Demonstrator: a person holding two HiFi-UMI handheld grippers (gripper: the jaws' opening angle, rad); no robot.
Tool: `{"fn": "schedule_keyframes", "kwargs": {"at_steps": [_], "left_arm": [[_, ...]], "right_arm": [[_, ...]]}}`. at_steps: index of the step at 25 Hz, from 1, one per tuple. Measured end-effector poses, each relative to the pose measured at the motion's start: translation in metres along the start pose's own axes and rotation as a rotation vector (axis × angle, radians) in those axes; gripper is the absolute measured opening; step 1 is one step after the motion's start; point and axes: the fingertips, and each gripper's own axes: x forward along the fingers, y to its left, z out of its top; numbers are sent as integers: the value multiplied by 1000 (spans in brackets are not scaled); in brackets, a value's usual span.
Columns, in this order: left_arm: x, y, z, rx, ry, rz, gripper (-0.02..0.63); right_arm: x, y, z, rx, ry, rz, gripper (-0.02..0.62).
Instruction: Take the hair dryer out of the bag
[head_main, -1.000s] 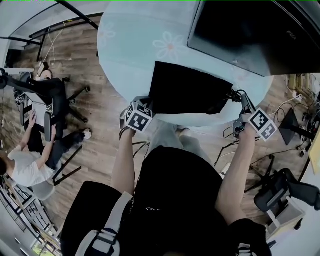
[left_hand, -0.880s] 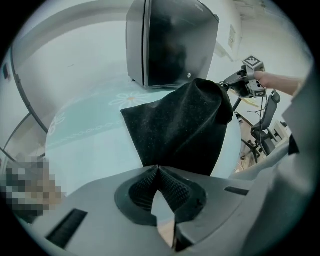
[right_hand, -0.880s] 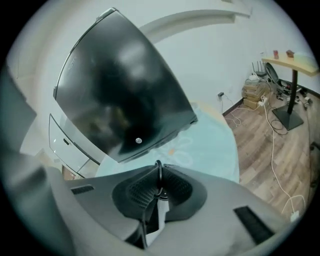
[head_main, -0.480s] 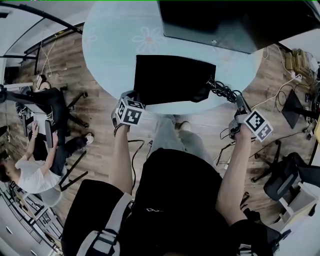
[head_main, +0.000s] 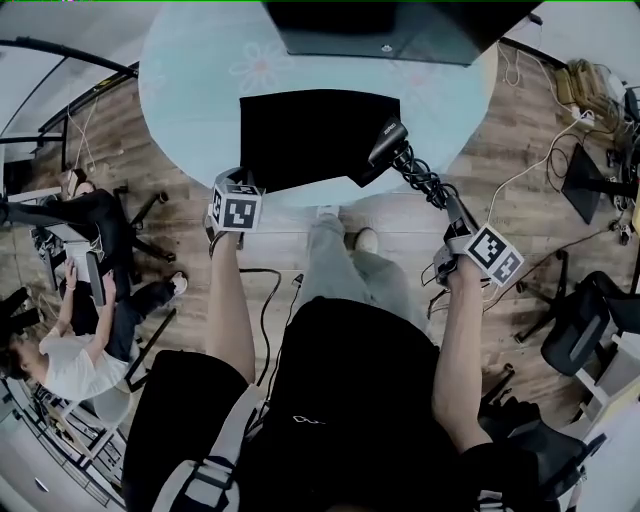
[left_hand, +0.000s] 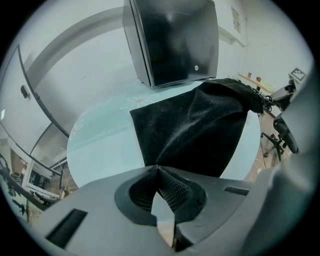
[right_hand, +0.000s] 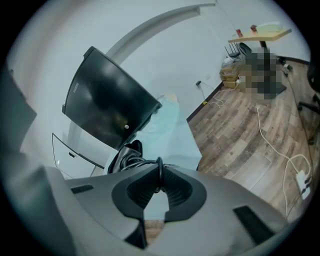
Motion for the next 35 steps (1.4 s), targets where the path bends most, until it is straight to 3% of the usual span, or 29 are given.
{"fn": "schedule_keyframes", "kwargs": {"at_steps": [6,11,17,25,35], "left_arm": [[-1,-5,2,-50,-24,-29,0],[-42,-35,21,-138,-134,-51,2],[-75,-81,41,-171,-236,-118,2],[-101,-107,75,-141,-334,-177,2],[-102,-81,76,-170,-334,-173,2]], "right_arm": [[-12,8,-49,169,16,95,31],[-11,35,-84,147,107,165,31],[10,82,-118,172,221,273,31],[51,121,-94,222,200,339,35],[107,158,-64,207,173,341,35]]}}
